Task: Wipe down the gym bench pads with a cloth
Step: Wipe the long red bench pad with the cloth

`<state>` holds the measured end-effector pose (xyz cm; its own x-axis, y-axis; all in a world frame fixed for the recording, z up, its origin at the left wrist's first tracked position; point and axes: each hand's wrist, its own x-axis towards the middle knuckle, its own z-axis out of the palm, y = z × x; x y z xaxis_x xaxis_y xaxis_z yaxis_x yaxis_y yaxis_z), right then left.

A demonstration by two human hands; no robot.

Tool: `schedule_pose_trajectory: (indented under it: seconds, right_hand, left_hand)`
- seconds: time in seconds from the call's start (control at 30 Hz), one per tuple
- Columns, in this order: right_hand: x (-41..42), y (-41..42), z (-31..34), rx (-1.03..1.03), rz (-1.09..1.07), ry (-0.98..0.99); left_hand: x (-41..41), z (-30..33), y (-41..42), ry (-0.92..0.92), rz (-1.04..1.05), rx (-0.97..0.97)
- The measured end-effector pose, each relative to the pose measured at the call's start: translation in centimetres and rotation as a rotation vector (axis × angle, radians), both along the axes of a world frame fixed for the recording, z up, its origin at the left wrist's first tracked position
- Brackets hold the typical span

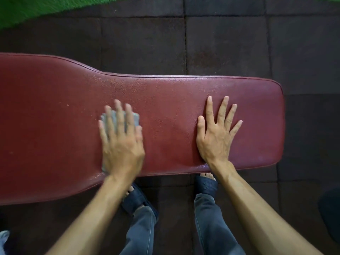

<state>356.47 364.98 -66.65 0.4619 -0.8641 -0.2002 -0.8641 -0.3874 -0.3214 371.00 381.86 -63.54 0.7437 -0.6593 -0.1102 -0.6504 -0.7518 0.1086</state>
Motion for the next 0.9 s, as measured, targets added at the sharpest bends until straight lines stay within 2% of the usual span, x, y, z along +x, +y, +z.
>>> schedule_pose_trajectory:
  seconds: [0.07, 0.13, 0.27, 0.33, 0.43, 0.5, 0.57, 0.67, 0.73, 0.83, 0.9]
  right_hand:
    - [0.7, 1.0, 0.4, 0.002, 0.002, -0.004]
    - [1.2, 2.2, 0.6, -0.002, 0.054, -0.003]
    - [1.5, 2.7, 0.7, -0.001, 0.096, 0.0]
    - [1.5, 2.5, 0.8, 0.009, 0.1, 0.009]
    - [2.8, 2.5, 1.0, -0.011, 0.162, 0.009]
    - [4.5, 2.9, 1.0, -0.027, 0.219, 0.011]
    - [6.2, 3.6, 0.9, -0.043, 0.204, 0.009]
    - [7.3, 4.6, 0.7, -0.062, 0.134, 0.012]
    - [7.4, 4.9, 0.6, -0.065, 0.115, 0.011]
    - [7.8, 5.4, 0.6, -0.083, 0.086, 0.015]
    - [8.4, 6.0, 0.7, -0.089, 0.047, 0.012]
  left_hand:
    - [-4.1, -0.9, 0.1, 0.014, -0.125, 0.002]
    - [-6.0, -1.4, -1.9, 0.021, -0.163, -0.03]
    - [-0.9, -1.4, -6.8, 0.037, -0.312, -0.076]
    - [4.5, -0.8, -7.3, 0.012, -0.219, -0.078]
    - [10.4, 0.2, -3.2, -0.013, 0.032, -0.067]
    - [10.0, 1.0, 0.9, -0.004, 0.097, -0.063]
    - [6.2, 0.9, 3.5, -0.011, 0.095, -0.054]
    - [0.0, 0.2, 4.7, -0.006, -0.028, -0.036]
    - [-1.2, -0.3, 3.4, -0.017, -0.067, -0.056]
    - [1.3, -0.6, -0.2, 0.007, -0.207, -0.097]
    - [6.2, -0.6, -3.1, 0.026, -0.278, -0.128]
